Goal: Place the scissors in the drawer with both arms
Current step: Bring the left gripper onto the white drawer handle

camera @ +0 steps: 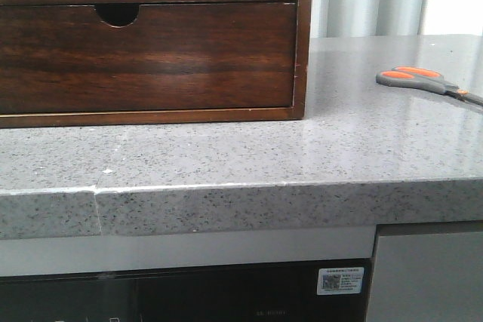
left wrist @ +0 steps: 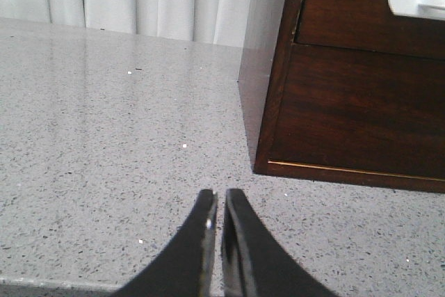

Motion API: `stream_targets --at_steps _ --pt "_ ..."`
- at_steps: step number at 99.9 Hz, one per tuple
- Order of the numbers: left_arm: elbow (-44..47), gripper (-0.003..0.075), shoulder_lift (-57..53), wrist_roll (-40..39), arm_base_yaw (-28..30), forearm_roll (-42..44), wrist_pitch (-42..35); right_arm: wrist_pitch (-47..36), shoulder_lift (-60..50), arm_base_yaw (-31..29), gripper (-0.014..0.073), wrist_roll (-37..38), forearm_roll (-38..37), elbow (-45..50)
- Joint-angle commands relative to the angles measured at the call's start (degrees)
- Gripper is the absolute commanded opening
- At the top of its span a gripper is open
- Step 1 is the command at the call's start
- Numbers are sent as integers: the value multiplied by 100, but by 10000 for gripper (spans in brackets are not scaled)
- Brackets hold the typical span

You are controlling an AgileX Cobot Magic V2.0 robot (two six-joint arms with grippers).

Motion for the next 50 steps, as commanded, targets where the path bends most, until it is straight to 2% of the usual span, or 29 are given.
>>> stream_targets --at_steps 1,10,22,50 --pt "-26 -20 -188 -3 11 46 -466 -89 -109 -29 -55 -30 61 -142" --pt "-197 -20 -188 -3 11 208 -377 103 -109 7 -55 -30 222 -320" --pt "-546 -20 -75 -3 11 464 105 331 -100 156 -55 -30 222 -547" --pt "-1441 -20 566 -3 11 465 448 1053 219 492 -55 -30 222 -1120"
